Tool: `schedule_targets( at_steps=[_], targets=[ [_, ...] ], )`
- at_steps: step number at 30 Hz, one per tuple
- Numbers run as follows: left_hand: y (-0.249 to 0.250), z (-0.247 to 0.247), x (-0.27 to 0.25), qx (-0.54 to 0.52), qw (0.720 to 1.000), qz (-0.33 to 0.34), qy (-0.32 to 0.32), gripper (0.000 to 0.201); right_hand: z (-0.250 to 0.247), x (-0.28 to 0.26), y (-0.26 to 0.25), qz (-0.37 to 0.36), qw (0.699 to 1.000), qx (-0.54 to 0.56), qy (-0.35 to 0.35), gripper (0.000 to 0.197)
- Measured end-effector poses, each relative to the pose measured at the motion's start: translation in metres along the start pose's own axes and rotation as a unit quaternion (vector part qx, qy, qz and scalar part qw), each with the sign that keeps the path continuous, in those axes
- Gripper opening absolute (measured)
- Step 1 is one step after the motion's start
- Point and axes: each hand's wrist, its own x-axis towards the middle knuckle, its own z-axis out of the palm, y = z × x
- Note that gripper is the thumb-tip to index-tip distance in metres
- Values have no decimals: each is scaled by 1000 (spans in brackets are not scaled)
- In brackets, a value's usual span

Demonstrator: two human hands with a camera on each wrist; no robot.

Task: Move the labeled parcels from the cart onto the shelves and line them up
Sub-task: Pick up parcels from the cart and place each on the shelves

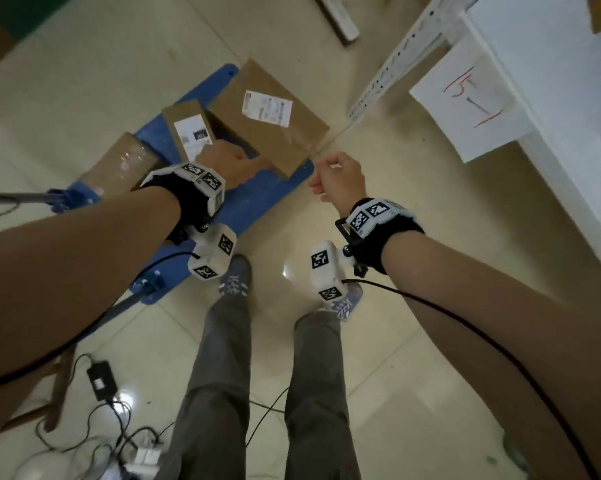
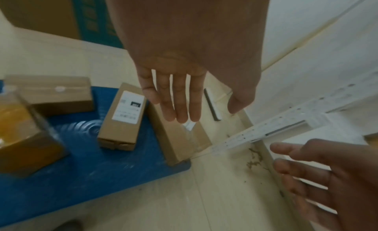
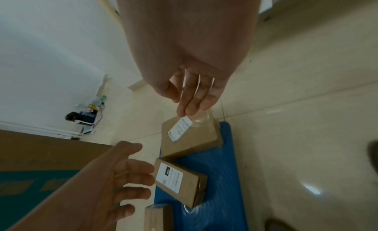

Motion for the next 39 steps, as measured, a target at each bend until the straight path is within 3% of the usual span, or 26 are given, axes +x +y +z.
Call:
schedule_targets(
  at_steps=[3,9,14,15,17,20,25,29,32,33,36,39],
  targets=[
    [-36,18,18,-47,998,-29,11,62,34,11,21,42,999,9,-33,14],
    [-102,37,39,-43,992,-96,67,33,101,29,50,95,992,-14,-86,8],
    [-171,34,46,-60,983,-132,116,33,160,36,59,134,979,-43,-150,3],
    [-185,33,46,-51,980,-143,128,42,171,36,58,137,976,-46,-165,4],
    [-211,29,46,-27,974,-160,159,53,195,35,53,148,966,-56,-205,8],
    [-245,26,48,-45,963,-176,197,52,230,28,44,173,942,-75,-277,19],
    [-277,21,57,-117,933,-220,258,56,280,20,46,219,919,-57,-323,49],
    [-309,18,68,-189,928,-235,220,50,308,13,52,247,909,-26,-334,53],
    [-321,17,69,-279,918,-221,176,22,321,9,55,259,907,14,-333,54],
    [-323,17,68,-290,914,-229,169,23,325,8,54,258,907,23,-332,54],
    [-324,22,68,-295,912,-243,146,68,331,7,54,263,907,45,-326,53],
    [-323,26,67,-287,907,-283,125,67,326,6,56,277,907,54,-313,38]
  ],
)
